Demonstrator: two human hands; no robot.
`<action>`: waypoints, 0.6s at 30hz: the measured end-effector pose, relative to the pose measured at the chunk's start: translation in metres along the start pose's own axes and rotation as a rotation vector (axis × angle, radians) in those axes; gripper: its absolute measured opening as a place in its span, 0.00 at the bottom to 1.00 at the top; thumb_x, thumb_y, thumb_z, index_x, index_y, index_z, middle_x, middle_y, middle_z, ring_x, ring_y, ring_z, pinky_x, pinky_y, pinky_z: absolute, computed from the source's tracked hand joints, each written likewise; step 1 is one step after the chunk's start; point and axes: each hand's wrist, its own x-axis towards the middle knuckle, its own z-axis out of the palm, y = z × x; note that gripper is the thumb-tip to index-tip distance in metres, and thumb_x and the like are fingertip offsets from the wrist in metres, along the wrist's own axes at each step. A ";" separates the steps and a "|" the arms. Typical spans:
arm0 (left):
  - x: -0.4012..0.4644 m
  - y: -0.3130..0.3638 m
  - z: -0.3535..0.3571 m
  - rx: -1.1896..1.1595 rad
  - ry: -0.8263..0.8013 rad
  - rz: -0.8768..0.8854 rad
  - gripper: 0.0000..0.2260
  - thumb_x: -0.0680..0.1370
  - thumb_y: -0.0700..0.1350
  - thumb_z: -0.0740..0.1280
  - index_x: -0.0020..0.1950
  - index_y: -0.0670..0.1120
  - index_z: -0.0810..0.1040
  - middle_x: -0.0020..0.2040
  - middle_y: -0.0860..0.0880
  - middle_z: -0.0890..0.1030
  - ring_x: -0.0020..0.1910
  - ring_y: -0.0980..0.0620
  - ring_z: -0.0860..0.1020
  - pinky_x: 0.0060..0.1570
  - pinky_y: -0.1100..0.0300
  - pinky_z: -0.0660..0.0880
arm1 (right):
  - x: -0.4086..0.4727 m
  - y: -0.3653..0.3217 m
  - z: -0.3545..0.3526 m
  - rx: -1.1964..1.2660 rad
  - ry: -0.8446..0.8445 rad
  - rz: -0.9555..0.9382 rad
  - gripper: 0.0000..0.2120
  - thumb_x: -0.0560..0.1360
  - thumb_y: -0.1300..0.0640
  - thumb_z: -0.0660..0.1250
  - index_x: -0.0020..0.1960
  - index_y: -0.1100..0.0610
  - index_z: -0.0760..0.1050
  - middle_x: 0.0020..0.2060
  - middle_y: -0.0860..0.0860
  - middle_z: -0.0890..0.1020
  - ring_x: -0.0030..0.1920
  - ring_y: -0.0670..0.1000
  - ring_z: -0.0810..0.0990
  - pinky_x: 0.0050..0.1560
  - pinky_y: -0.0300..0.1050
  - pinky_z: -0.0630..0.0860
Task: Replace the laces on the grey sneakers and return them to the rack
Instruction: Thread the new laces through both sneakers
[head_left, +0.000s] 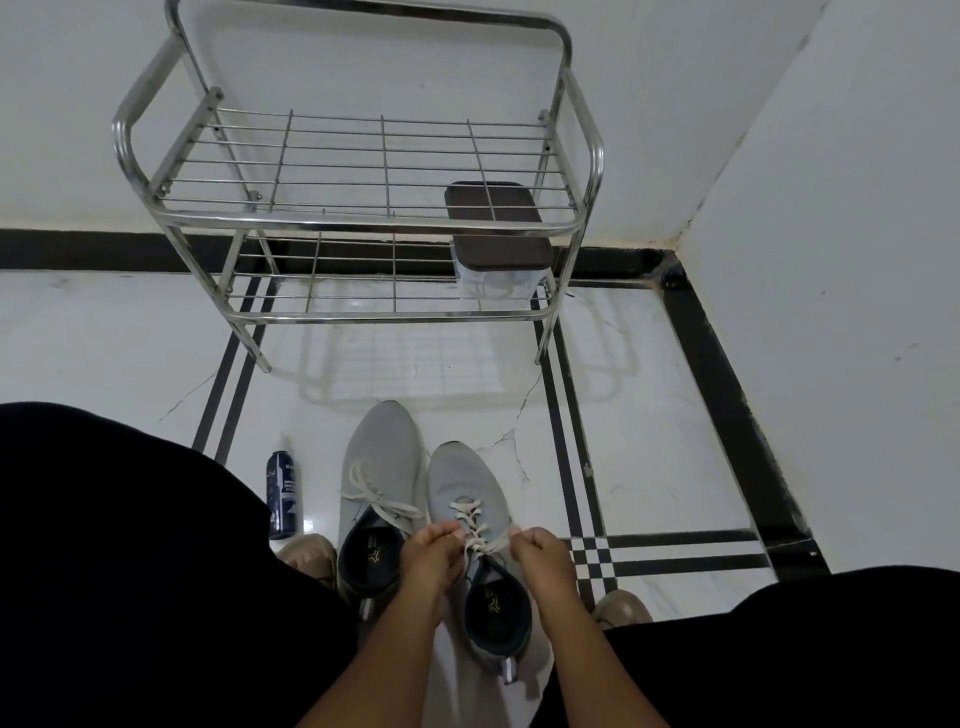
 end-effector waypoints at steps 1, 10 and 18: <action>0.000 0.000 0.002 0.007 0.008 0.014 0.05 0.77 0.32 0.65 0.46 0.41 0.76 0.39 0.44 0.80 0.37 0.50 0.78 0.32 0.64 0.77 | -0.002 -0.003 0.001 0.128 -0.014 0.022 0.14 0.78 0.55 0.63 0.35 0.56 0.72 0.30 0.50 0.75 0.33 0.49 0.72 0.34 0.41 0.69; 0.017 -0.001 0.011 0.232 0.212 0.150 0.13 0.73 0.32 0.71 0.37 0.45 0.70 0.34 0.45 0.75 0.31 0.51 0.72 0.34 0.62 0.73 | -0.001 -0.019 0.014 0.622 0.001 0.248 0.15 0.83 0.57 0.56 0.37 0.57 0.68 0.27 0.50 0.70 0.24 0.46 0.69 0.23 0.37 0.67; 0.027 -0.007 0.015 0.145 0.404 0.175 0.19 0.71 0.29 0.68 0.36 0.48 0.62 0.39 0.45 0.72 0.39 0.49 0.71 0.45 0.55 0.72 | 0.018 -0.003 0.023 0.908 0.043 0.497 0.19 0.82 0.53 0.56 0.33 0.56 0.67 0.24 0.49 0.67 0.18 0.45 0.60 0.20 0.37 0.60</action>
